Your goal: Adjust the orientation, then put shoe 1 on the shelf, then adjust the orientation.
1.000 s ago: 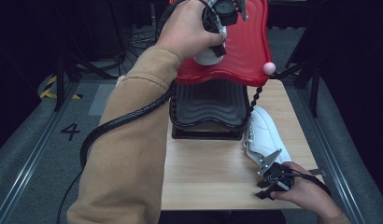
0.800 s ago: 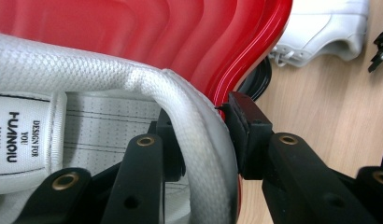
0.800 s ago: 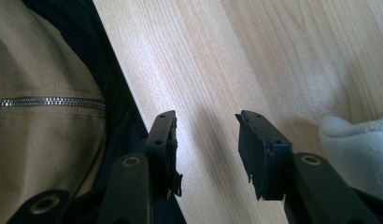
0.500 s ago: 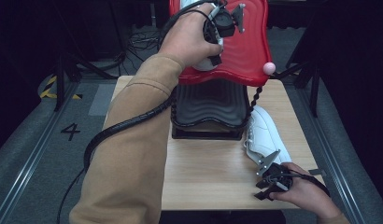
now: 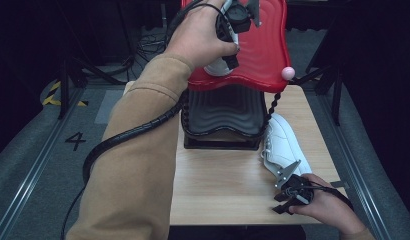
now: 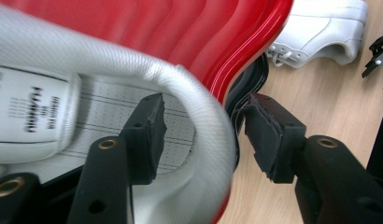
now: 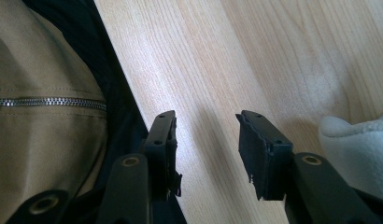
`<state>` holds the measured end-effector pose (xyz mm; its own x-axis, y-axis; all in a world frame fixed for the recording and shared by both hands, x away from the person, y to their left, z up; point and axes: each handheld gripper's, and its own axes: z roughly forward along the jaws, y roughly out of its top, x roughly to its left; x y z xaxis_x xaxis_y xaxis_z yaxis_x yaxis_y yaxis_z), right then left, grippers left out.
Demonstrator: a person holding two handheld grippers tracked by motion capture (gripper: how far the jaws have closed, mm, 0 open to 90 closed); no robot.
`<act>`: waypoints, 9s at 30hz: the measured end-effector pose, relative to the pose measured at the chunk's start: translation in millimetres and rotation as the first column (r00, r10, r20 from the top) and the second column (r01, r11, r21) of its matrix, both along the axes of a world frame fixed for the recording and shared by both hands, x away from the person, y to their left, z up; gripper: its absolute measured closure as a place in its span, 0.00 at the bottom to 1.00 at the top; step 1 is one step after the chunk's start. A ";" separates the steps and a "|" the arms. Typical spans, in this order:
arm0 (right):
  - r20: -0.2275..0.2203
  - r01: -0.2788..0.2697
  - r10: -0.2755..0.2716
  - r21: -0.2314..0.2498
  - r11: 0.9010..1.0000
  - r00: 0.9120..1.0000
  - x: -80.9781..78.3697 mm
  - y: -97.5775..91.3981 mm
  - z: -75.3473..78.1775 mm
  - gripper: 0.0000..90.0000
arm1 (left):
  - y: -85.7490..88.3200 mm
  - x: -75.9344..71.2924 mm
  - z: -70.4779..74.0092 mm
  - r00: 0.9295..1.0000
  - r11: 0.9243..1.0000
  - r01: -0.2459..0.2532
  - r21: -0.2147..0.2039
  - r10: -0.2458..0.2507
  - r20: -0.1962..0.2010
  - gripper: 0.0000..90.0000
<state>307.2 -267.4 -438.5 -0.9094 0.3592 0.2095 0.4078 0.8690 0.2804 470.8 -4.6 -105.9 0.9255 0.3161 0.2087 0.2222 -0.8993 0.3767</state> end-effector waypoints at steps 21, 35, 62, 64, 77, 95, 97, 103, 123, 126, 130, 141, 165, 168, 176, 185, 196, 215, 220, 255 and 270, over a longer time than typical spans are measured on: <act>0.032 0.005 -0.007 0.057 0.998 0.999 3.3 3.5 5.5 0.79 | -6.6 -78.9 -1.9 0.995 0.994 0.088 -0.059 -0.090 -0.038 0.51; 0.078 0.035 -0.045 0.127 0.991 0.996 7.7 -7.9 16.0 0.98 | 10.0 -98.8 -94.8 0.982 0.986 0.121 -0.118 -0.136 -0.128 0.48; 0.074 0.131 -0.148 0.196 0.972 0.986 18.8 -41.3 27.3 0.99 | 55.8 -115.6 -269.8 0.971 0.986 -0.023 -0.166 -0.017 -0.239 0.46; 0.082 0.136 -0.155 0.204 0.969 0.984 19.7 -44.7 28.7 0.99 | 57.5 -118.8 -275.8 0.973 0.985 -0.032 -0.169 -0.008 -0.232 0.46; 0.106 0.184 -0.211 0.221 0.958 0.972 21.3 -56.4 36.1 0.99 | 65.9 -126.6 -290.2 0.970 0.980 -0.069 -0.186 0.022 -0.242 0.46; 0.149 0.313 -0.356 0.253 0.916 0.922 29.3 -90.7 43.9 0.99 | 73.6 -130.0 -295.5 0.966 0.980 -0.098 -0.174 0.052 -0.254 0.44; 0.155 0.326 -0.372 0.258 0.910 0.915 31.4 -93.5 43.5 0.99 | 74.2 -130.7 -297.3 0.964 0.980 -0.101 -0.173 0.054 -0.259 0.43; 0.154 0.341 -0.388 0.260 0.903 0.909 35.3 -94.8 40.5 1.00 | 75.1 -132.4 -299.2 0.963 0.980 -0.107 -0.168 0.060 -0.264 0.42; 0.158 0.359 -0.401 0.236 0.903 0.902 41.7 -98.1 35.0 1.00 | 81.2 -135.0 -298.9 0.962 0.977 -0.122 -0.177 0.072 -0.264 0.41; 0.168 0.372 -0.412 0.226 0.900 0.896 41.0 -100.5 36.7 1.00 | 82.7 -133.3 -300.4 0.959 0.973 -0.121 -0.197 0.063 -0.278 0.41; 0.175 0.374 -0.416 0.229 0.899 0.892 41.0 -101.7 36.6 1.00 | 82.7 -132.8 -300.6 0.957 0.971 -0.120 -0.205 0.059 -0.283 0.41; 0.191 0.403 -0.444 0.217 0.889 0.876 39.6 -105.9 38.9 1.00 | 82.9 -131.3 -302.4 0.956 0.971 -0.126 -0.203 0.064 -0.286 0.40; 0.356 0.496 -0.582 0.308 0.812 0.731 19.2 -148.1 81.9 1.00 | 83.3 -127.9 -308.2 0.951 0.973 -0.140 -0.186 0.080 -0.299 0.40; 0.346 0.495 -0.576 0.299 0.816 0.741 20.4 -148.1 80.0 1.00 | 85.1 -127.4 -307.3 0.951 0.972 -0.143 -0.184 0.084 -0.298 0.40; 0.332 0.485 -0.570 0.306 0.819 0.752 20.8 -149.0 79.4 0.95 | 86.3 -128.1 -307.6 0.950 0.971 -0.147 -0.191 0.084 -0.302 0.39; 0.307 0.410 -0.517 0.349 0.842 0.799 19.5 -146.7 83.7 0.84 | 87.6 -127.6 -309.1 0.949 0.971 -0.150 -0.187 0.088 -0.303 0.39; 0.280 0.321 -0.365 0.192 0.927 0.888 39.3 -138.0 78.5 0.75 | 97.9 -131.0 -305.8 0.945 0.967 -0.176 -0.187 0.112 -0.306 0.39; 0.116 0.248 -0.236 -0.102 0.963 0.965 82.6 -120.2 42.6 0.66 | 112.3 -133.0 -308.8 0.937 0.960 -0.210 -0.187 0.143 -0.319 0.38; 0.091 0.212 -0.198 -0.172 0.962 0.976 86.6 -111.5 34.3 0.67 | 114.2 -132.7 -310.3 0.935 0.960 -0.215 -0.182 0.148 -0.321 0.38; -0.030 0.222 -0.230 -0.168 0.961 0.973 90.2 -88.6 33.1 0.88 | 126.5 -137.0 -310.5 0.929 0.948 -0.250 -0.195 0.178 -0.325 0.38; -0.005 0.237 -0.240 -0.147 0.960 0.971 93.4 -86.4 92.0 0.87 | 139.5 -142.8 -310.2 0.922 0.938 -0.283 -0.200 0.209 -0.326 0.38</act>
<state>400.6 -353.8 -346.5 -0.7893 0.5931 0.1589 0.6130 0.7761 0.1478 328.0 134.9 -416.1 0.8190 0.5475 -0.1719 0.5588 -0.6929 0.4556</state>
